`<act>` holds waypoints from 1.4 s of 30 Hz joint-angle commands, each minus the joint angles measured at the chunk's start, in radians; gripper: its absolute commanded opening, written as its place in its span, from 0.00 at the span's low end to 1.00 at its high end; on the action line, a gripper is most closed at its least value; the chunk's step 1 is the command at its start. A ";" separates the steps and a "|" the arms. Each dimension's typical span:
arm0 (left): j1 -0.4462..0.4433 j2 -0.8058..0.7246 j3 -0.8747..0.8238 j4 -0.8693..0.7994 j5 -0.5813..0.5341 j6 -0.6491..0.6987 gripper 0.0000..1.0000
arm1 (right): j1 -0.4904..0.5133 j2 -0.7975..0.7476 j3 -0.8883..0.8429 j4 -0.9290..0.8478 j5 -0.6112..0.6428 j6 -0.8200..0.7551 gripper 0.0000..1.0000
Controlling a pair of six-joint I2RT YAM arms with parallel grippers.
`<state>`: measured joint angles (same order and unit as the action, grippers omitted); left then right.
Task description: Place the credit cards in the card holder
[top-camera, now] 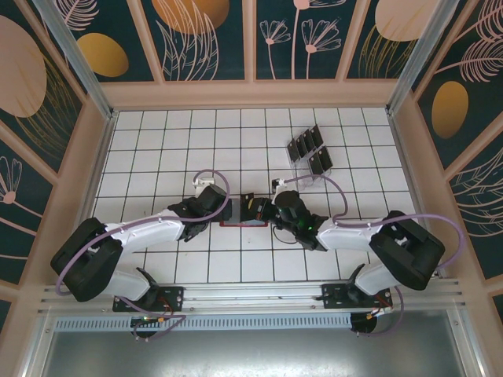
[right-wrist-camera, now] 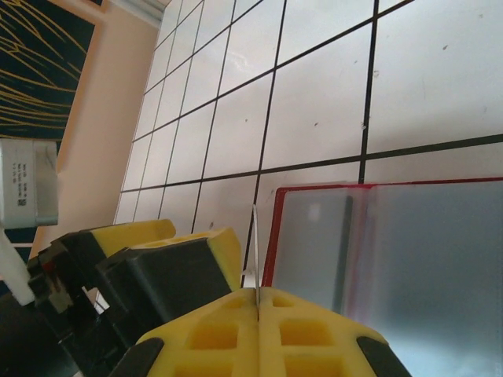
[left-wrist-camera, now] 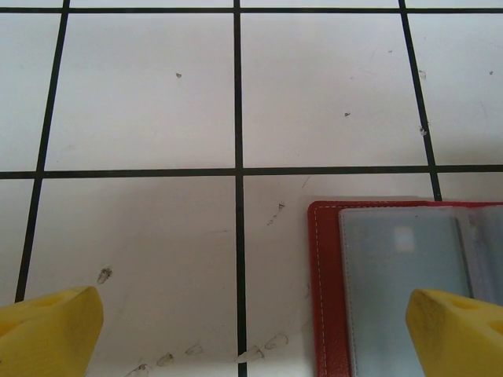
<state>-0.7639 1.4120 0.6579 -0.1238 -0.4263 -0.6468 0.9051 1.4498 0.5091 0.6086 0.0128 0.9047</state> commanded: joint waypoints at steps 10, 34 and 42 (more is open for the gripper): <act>0.006 0.029 -0.004 0.003 0.004 0.009 0.99 | -0.028 0.106 0.007 0.088 0.027 0.013 0.00; 0.007 0.074 0.026 0.018 0.011 0.063 0.99 | -0.080 0.157 -0.055 0.067 0.022 0.014 0.00; 0.006 0.118 0.022 0.046 0.008 0.075 0.98 | -0.080 0.160 -0.058 0.068 0.022 0.018 0.00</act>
<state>-0.7639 1.5059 0.6651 -0.1013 -0.4221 -0.5915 0.8307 1.6047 0.4686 0.6701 0.0177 0.9199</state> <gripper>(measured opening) 0.985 0.047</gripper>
